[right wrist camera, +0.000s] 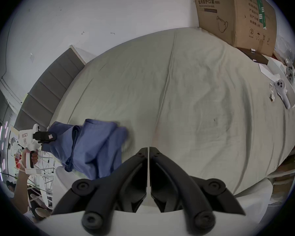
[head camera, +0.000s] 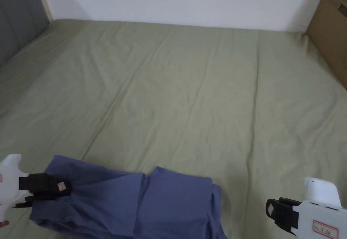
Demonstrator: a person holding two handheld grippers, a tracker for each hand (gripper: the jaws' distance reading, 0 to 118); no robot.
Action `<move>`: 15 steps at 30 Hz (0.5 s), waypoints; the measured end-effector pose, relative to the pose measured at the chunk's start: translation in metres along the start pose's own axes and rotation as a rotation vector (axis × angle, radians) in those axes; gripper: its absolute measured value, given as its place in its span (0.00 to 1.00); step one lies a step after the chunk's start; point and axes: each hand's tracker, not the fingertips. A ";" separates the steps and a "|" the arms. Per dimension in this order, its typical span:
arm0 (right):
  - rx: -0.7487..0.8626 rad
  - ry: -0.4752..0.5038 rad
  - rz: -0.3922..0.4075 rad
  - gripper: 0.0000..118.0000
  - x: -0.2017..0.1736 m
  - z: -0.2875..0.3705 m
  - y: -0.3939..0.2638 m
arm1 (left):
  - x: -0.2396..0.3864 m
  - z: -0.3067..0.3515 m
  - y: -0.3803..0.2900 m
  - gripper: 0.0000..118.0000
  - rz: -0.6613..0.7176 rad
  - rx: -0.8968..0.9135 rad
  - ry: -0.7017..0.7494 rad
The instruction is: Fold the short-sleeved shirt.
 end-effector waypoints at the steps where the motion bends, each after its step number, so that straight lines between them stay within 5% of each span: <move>1: -0.004 0.004 -0.003 0.01 0.000 -0.001 -0.001 | 0.002 0.004 -0.003 0.08 -0.003 0.006 -0.002; 8: -0.008 0.012 0.007 0.01 0.002 0.002 -0.004 | 0.070 0.013 -0.019 0.08 -0.113 0.055 0.005; 15: 0.029 0.009 -0.031 0.01 0.019 0.017 -0.006 | 0.184 0.006 -0.044 0.08 -0.334 0.040 -0.154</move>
